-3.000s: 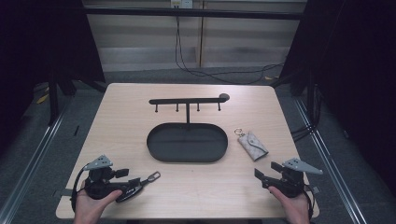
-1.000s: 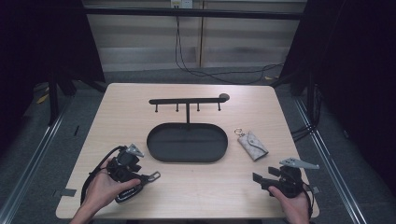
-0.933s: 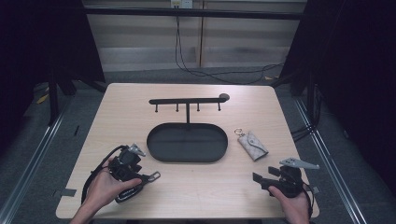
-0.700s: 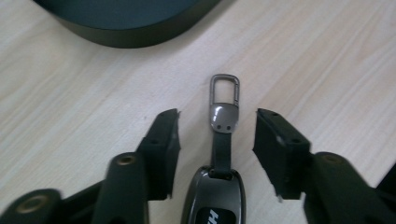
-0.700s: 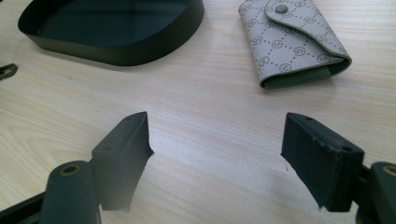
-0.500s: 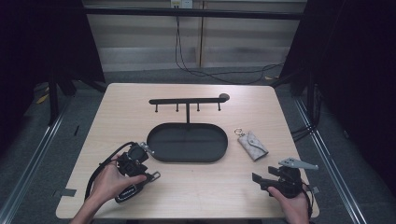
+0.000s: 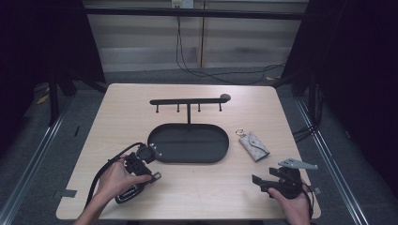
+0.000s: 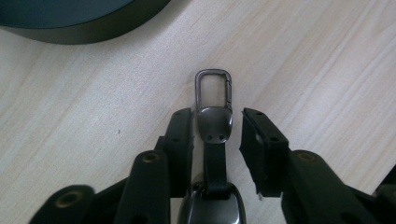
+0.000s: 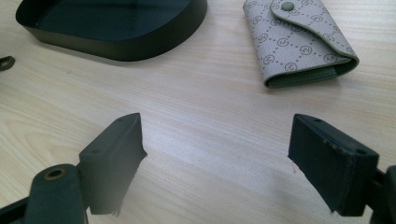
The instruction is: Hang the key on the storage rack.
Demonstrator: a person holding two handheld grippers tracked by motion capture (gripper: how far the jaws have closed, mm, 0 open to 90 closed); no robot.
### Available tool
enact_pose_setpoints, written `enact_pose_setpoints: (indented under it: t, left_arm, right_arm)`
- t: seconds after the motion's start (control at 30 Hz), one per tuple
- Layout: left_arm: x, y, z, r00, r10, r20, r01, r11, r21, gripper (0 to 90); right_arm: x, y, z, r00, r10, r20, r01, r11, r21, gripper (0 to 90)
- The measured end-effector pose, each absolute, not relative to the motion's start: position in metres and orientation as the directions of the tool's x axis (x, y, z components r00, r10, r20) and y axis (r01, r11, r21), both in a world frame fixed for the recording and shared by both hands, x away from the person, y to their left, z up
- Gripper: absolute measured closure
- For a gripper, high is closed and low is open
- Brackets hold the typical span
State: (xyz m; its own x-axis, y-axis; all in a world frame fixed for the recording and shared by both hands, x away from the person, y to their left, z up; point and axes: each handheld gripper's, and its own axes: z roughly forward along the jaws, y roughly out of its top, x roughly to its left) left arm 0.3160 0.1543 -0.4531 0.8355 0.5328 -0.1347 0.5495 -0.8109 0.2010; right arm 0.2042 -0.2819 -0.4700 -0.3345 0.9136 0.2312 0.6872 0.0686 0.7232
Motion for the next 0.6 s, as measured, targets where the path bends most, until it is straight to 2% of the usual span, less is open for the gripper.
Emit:
enact_pose_setpoints:
  t: [0.3, 0.37, 0.6]
  left_arm:
    - [0.316, 0.148, -0.457, 0.851, 0.512, -0.117, 0.525, -0.833, 0.172, 69.5]
    - [0.316, 0.146, -0.459, 0.852, 0.512, -0.107, 0.523, -0.836, 0.164, 69.5]
    - [0.315, 0.143, -0.463, 0.859, 0.505, -0.086, 0.512, -0.847, 0.143, 69.4]
  right_arm:
    - [0.205, -0.282, -0.471, -0.335, 0.912, 0.239, 0.692, 0.066, 0.719, 16.4]
    - [0.205, -0.282, -0.470, -0.344, 0.907, 0.241, 0.688, 0.069, 0.723, 14.0]
    - [0.205, -0.282, -0.471, -0.349, 0.903, 0.249, 0.696, 0.072, 0.715, 14.2]
